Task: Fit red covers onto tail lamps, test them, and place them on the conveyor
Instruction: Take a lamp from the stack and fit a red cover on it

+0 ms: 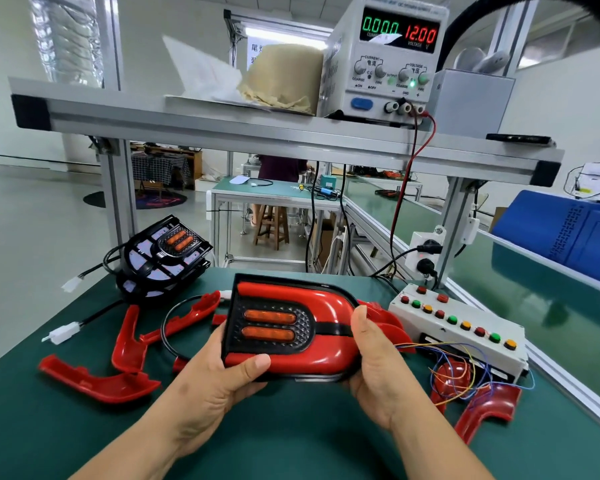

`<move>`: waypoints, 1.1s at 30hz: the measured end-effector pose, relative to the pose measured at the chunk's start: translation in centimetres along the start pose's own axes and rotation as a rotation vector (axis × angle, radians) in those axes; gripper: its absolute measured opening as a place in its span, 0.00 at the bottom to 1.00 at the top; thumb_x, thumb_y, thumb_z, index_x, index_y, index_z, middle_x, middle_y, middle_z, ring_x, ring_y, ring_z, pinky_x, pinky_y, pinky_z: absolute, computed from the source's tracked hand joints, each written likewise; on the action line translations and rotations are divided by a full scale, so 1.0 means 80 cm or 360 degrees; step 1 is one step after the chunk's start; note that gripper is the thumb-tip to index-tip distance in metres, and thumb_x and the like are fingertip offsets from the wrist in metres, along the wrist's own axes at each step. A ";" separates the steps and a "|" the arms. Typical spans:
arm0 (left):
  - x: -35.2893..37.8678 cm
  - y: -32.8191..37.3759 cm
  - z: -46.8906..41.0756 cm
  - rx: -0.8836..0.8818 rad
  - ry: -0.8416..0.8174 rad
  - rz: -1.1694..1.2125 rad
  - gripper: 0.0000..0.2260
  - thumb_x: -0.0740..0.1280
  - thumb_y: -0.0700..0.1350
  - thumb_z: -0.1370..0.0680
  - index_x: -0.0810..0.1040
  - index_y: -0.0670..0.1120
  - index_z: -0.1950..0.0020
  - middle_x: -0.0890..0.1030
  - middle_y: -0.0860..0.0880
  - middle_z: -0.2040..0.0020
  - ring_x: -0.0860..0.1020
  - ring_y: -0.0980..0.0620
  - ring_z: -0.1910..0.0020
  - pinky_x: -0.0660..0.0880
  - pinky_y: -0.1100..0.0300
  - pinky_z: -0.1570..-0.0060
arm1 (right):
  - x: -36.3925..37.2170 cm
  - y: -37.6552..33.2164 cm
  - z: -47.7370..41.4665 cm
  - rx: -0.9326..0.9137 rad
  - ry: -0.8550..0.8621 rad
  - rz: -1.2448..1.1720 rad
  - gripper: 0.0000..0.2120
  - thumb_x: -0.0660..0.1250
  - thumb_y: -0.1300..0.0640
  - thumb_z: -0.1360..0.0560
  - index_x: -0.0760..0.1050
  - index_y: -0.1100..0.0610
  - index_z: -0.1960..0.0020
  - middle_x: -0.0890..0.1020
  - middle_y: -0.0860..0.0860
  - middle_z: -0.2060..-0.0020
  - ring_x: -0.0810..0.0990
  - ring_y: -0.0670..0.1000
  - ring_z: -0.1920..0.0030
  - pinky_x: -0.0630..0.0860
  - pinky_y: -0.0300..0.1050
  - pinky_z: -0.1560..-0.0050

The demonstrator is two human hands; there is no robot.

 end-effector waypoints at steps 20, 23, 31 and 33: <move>0.022 -0.004 0.016 -0.0381 -0.0181 0.0091 0.42 0.81 0.62 0.42 0.71 0.54 0.31 0.81 0.49 0.36 0.80 0.48 0.39 0.80 0.51 0.46 | -0.038 -0.006 -0.003 0.0193 0.0169 0.0085 0.20 0.71 0.45 0.32 0.84 0.59 0.48 0.85 0.61 0.51 0.85 0.62 0.52 0.82 0.54 0.59; 0.025 -0.007 0.028 -0.0585 -0.0309 0.0067 0.36 0.73 0.66 0.35 0.69 0.57 0.31 0.80 0.49 0.36 0.80 0.44 0.38 0.78 0.45 0.43 | -0.051 -0.009 0.001 0.0276 0.0095 0.0261 0.21 0.72 0.45 0.33 0.83 0.58 0.47 0.85 0.61 0.50 0.84 0.62 0.50 0.83 0.55 0.55; -0.007 0.004 0.035 -0.0790 -0.0369 -0.0516 0.20 0.65 0.62 0.26 0.74 0.58 0.36 0.84 0.42 0.45 0.83 0.41 0.52 0.80 0.54 0.61 | -0.046 -0.001 0.014 0.0525 -0.0020 0.0633 0.14 0.69 0.46 0.29 0.85 0.53 0.51 0.85 0.59 0.50 0.84 0.62 0.48 0.80 0.58 0.45; -0.014 0.003 0.036 -0.0840 -0.0368 -0.0629 0.19 0.68 0.64 0.27 0.80 0.55 0.42 0.85 0.42 0.47 0.83 0.46 0.58 0.79 0.57 0.64 | -0.049 0.003 0.018 0.0644 -0.0050 0.0854 0.16 0.67 0.47 0.24 0.83 0.59 0.47 0.84 0.61 0.49 0.81 0.66 0.44 0.74 0.66 0.38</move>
Point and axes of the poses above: each hand's wrist, its own z-axis away from the middle knuckle, its own x-axis out of the palm, y = z × x, the point moved 6 cm from there along -z, towards the middle knuckle
